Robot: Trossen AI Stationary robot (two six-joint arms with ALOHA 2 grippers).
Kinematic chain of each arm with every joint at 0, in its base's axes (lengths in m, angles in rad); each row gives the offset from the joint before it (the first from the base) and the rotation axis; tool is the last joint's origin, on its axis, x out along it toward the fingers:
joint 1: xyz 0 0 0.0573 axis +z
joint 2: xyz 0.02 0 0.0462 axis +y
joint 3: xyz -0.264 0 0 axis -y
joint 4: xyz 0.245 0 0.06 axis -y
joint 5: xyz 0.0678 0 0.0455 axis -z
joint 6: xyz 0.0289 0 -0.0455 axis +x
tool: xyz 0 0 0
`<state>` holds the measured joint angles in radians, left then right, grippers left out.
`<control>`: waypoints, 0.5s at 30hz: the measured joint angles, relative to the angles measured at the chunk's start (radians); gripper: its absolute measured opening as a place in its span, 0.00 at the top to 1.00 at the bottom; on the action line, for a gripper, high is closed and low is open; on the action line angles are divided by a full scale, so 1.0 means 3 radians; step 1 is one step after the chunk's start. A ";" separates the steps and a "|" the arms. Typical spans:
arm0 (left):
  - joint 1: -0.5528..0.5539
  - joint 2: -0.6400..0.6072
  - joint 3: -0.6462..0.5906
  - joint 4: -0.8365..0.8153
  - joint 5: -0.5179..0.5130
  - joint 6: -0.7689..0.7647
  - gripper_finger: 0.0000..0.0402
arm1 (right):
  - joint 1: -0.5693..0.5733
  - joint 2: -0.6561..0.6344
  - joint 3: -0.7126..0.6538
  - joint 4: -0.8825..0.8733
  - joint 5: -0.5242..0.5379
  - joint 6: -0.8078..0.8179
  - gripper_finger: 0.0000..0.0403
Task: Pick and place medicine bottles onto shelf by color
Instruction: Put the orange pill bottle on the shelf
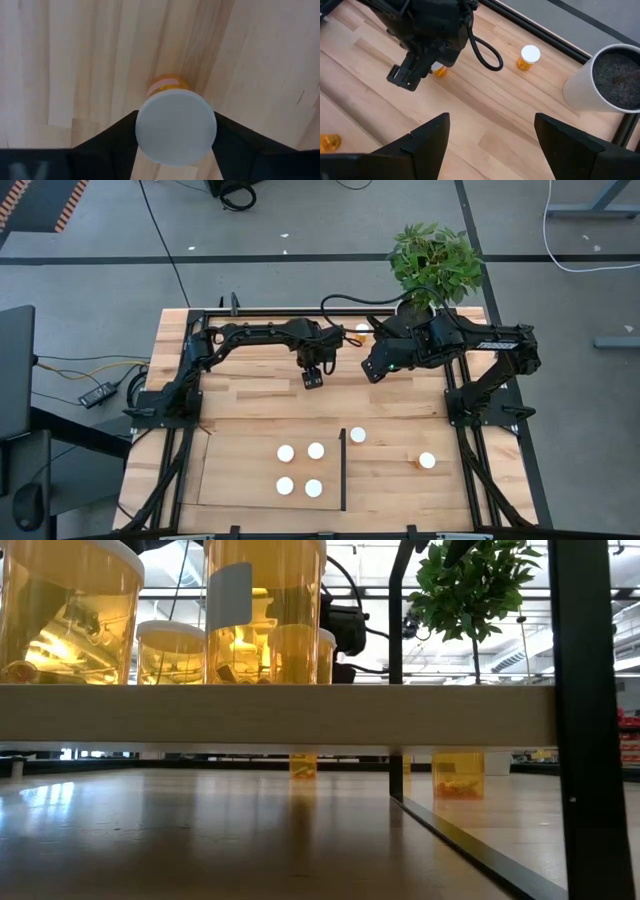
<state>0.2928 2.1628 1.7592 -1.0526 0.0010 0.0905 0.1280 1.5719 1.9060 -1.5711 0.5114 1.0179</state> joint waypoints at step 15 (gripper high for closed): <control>-0.0057 -0.0098 0.0114 -0.0557 0.0001 -0.0027 0.45 | 0.0000 0.0000 0.0000 0.0000 0.0000 -0.0095 0.26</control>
<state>0.2756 2.1334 1.7935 -1.2197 0.0013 0.0823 0.1280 1.5719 1.9060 -1.5711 0.5114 0.9894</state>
